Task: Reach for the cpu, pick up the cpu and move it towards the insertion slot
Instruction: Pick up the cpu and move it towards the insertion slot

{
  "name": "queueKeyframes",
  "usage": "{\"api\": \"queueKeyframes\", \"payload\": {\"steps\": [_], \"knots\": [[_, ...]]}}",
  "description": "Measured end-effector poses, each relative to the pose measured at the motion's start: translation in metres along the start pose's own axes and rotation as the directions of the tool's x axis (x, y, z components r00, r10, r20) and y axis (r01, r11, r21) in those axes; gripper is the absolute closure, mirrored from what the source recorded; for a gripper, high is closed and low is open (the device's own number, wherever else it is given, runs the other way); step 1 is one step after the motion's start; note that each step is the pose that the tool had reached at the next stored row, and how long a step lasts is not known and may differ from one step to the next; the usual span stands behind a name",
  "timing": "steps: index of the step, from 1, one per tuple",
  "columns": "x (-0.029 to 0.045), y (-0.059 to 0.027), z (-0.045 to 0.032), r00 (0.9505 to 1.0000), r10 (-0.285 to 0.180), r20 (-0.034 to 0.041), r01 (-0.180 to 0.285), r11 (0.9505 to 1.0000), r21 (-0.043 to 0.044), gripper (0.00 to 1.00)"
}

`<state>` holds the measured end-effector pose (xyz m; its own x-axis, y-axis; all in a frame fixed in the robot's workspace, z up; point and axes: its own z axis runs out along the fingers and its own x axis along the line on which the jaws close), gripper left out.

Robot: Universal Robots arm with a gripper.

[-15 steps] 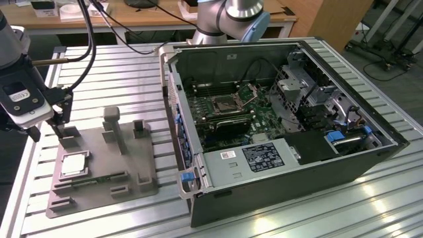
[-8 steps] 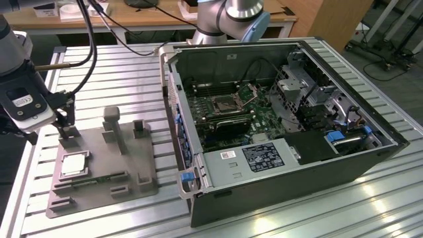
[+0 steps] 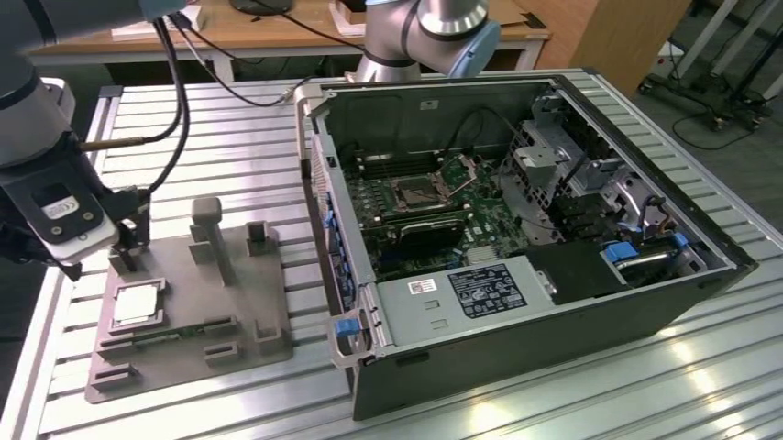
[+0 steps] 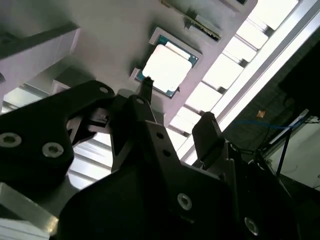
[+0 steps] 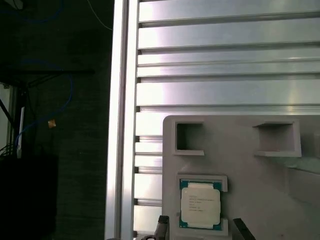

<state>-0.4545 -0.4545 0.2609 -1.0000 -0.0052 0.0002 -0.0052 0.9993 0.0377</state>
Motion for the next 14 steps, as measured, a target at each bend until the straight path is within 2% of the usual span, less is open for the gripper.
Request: {"api": "queueKeyframes", "payload": {"steps": [4, 5, 14], "knots": [[-0.0024, -0.0023, 0.0072, 1.0, 0.0, 0.0001, 0.0, 1.0, -0.0001, 0.39], [-0.0026, -0.0027, 0.009, 1.0, 0.0, 0.0001, 0.0, 1.0, -0.0001, 0.33], [-0.0049, -0.0048, 0.0254, 1.0, 0.0, 0.0001, 0.0, 1.0, -0.0046, 0.33]]}}
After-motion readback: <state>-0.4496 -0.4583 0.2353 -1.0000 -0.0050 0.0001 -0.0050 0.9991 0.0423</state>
